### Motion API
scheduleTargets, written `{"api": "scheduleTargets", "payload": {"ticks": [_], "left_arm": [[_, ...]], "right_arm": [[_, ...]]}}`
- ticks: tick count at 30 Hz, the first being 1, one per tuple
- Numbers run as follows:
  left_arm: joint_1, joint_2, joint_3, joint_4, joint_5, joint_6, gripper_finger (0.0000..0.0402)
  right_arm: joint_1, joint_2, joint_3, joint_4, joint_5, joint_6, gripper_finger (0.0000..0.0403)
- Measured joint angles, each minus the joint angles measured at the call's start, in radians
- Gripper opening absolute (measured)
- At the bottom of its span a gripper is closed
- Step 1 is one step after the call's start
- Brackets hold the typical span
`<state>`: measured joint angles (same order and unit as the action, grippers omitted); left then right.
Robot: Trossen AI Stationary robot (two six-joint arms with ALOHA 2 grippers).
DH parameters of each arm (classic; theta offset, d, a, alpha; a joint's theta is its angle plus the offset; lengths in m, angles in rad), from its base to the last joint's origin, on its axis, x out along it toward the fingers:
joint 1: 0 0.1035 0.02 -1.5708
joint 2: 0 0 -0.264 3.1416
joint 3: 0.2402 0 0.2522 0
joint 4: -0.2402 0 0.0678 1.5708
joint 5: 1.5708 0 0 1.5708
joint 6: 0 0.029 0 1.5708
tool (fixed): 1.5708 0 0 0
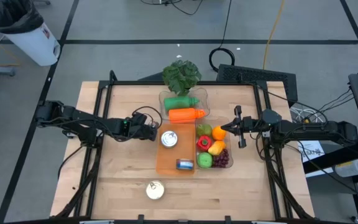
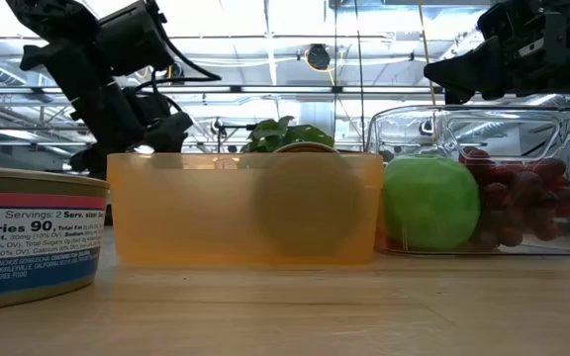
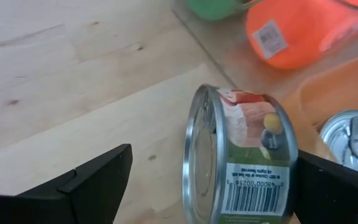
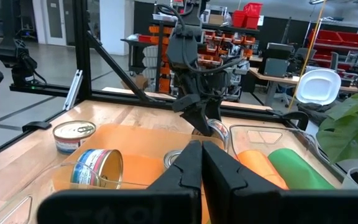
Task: Pick & Place Food Item
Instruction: Put the green tuna can into the orange bin
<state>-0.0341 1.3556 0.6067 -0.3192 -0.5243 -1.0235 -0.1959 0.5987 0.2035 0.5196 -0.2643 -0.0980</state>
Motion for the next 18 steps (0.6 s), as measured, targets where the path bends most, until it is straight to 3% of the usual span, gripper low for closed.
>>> {"api": "scheduleTargets", "payload": {"ticks": [18], "left_arm": [[0.002, 0.007, 0.000, 0.001, 0.029, 0.050, 0.0390]], "right_arm": [[0.000, 0.000, 0.000, 0.000, 0.000, 0.000, 0.0000]]}}
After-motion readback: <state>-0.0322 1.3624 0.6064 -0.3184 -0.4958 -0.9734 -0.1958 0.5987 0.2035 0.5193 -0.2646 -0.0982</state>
